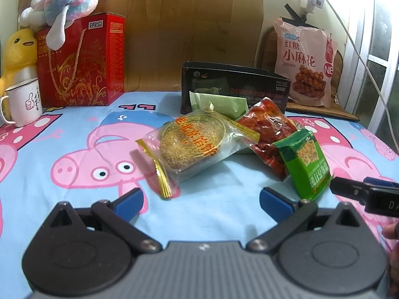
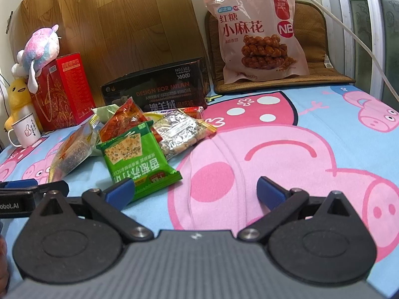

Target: Organize snacks

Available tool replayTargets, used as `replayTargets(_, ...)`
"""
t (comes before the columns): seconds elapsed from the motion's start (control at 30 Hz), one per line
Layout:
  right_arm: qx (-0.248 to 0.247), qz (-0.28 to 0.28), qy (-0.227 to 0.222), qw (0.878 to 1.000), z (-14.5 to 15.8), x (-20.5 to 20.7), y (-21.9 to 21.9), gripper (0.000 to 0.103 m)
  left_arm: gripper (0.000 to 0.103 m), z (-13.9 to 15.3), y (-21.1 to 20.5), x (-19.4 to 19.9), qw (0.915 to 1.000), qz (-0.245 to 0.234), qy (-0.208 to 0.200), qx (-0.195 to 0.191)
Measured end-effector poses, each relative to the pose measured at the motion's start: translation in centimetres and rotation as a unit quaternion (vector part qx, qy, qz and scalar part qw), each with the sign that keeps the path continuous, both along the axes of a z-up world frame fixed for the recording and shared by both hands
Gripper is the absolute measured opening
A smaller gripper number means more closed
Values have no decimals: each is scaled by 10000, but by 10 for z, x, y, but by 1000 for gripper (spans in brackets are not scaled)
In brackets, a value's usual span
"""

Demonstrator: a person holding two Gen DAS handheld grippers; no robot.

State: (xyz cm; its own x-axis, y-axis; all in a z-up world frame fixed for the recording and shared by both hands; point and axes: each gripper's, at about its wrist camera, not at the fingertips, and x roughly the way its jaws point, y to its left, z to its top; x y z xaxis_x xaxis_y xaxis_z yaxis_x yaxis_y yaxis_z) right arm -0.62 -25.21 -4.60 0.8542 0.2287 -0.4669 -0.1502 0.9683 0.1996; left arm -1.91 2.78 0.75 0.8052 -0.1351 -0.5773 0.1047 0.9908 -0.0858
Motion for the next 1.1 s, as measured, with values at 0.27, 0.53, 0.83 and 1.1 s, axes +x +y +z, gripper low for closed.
replayTargets(0.27,0,-3,-1,10000,0,0,0,103,103,0,0,0,10000,3,7,-19)
replayTargets(0.53,3,-3,-4,10000,0,0,0,103,103,0,1,-1,10000,-11,-2,-69)
replayTargets(0.83,8,-1,-7,10000,0,-1,-1,103,102,0,3,0,9999,-39,5,-141)
replayTargets(1.1,2,13,-4,10000,0,-1,-1,103,99,0,3,0,9998,-60,15,-166)
